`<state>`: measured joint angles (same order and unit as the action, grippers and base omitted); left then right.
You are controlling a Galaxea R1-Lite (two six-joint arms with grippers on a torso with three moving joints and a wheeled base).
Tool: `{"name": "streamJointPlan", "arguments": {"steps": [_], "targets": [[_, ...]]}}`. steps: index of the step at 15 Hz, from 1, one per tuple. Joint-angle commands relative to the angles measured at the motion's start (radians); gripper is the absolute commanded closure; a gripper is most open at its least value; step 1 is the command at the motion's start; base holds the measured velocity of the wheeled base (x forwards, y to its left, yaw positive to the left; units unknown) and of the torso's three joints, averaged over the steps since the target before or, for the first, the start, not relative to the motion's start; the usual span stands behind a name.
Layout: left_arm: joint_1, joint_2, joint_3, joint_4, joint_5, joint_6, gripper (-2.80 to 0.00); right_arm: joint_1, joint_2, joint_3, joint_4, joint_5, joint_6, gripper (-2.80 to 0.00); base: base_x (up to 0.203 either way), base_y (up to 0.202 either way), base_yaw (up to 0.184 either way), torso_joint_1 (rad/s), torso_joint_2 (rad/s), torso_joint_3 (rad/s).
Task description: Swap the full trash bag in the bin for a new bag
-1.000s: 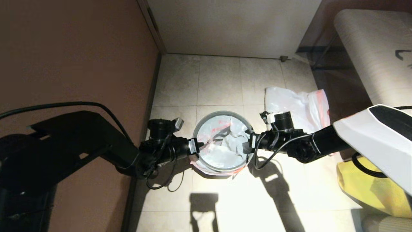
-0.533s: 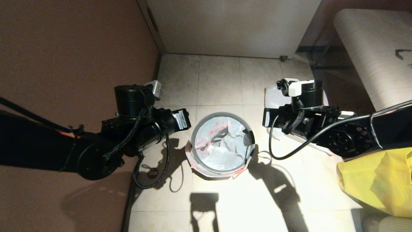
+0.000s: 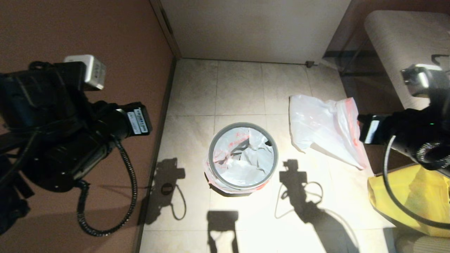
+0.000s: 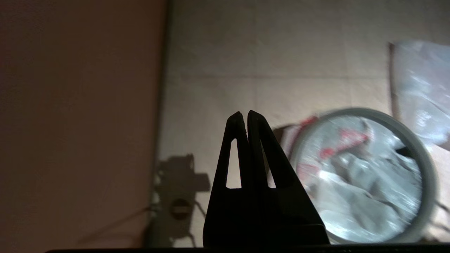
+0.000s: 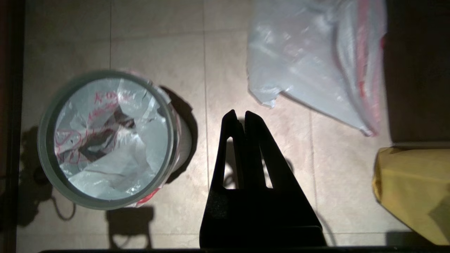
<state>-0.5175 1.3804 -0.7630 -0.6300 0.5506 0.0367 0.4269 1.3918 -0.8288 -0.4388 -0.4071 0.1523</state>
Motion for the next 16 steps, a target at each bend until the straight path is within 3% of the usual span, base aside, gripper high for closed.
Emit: {"name": "streamJointPlan", "arguments": {"steps": [1,5,7,9,13,16], "targets": [[0.052,-0.187,0.048,-0.008,0.012,0.046,0.0,-0.033,-0.253,0.1,-0.015,-0.014,-0.016,0.0,0.0,0.0,0.0,0.0,0.0,0.0],[0.164,-0.398,0.236,-0.138,0.012,0.108,0.0,-0.138,-0.497,0.183,-0.028,-0.023,-0.057,0.0,0.0,0.0,0.0,0.0,0.0,0.0],[0.252,-0.467,0.28,-0.211,0.019,0.11,0.0,-0.182,-0.6,0.212,-0.011,-0.022,-0.056,0.0,0.0,0.0,0.0,0.0,0.0,0.0],[0.287,-0.539,0.3,-0.257,0.029,0.109,0.0,-0.219,-0.699,0.228,0.068,-0.02,-0.052,0.0,0.0,0.0,0.0,0.0,0.0,0.0],[0.271,-0.675,0.375,-0.263,0.001,0.054,0.0,-0.249,-0.873,0.279,0.234,-0.005,-0.04,0.0,0.0,0.0,0.0,0.0,0.0,0.0],[0.242,-0.738,0.462,-0.269,-0.077,0.021,0.0,-0.247,-1.022,0.269,0.493,0.077,-0.037,0.0,0.0,0.0,0.0,0.0,0.0,0.0]]}}
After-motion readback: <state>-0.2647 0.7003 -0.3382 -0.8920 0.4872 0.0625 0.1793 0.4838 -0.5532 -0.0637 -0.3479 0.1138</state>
